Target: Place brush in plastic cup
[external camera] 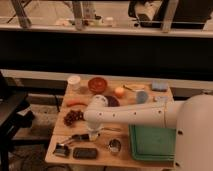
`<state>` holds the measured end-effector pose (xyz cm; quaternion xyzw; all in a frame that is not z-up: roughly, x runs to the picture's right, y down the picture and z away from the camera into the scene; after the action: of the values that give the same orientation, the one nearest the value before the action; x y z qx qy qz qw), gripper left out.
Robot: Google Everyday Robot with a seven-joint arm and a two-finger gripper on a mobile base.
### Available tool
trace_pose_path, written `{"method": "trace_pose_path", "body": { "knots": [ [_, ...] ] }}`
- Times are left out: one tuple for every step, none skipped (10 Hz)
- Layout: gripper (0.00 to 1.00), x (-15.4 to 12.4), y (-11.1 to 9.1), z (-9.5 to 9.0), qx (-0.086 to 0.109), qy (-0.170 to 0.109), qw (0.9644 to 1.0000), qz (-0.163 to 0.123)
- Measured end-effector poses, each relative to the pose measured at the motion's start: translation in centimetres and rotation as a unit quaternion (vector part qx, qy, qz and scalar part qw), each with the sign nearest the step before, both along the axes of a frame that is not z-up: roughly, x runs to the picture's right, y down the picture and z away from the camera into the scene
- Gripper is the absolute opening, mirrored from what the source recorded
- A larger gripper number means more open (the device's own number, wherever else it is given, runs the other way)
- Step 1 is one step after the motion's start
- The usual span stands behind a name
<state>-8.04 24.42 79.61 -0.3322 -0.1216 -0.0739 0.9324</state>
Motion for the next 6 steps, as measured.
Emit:
{"method": "trace_pose_path", "body": {
  "knots": [
    [0.06,0.1,-0.4,-0.2,0.002,0.000,1.0000,0.002],
    [0.06,0.1,-0.7,-0.4,0.004,-0.001,1.0000,0.004],
    [0.06,0.1,-1.0,-0.8,0.005,-0.004,1.0000,0.006],
    [0.06,-0.1,-1.2,-1.1,0.005,-0.007,0.9999,0.006],
    [0.05,-0.2,-1.5,-1.7,0.006,-0.011,0.9999,0.007],
    [0.00,-0.5,-1.8,-2.4,0.005,-0.016,0.9998,0.008]
  ]
}}
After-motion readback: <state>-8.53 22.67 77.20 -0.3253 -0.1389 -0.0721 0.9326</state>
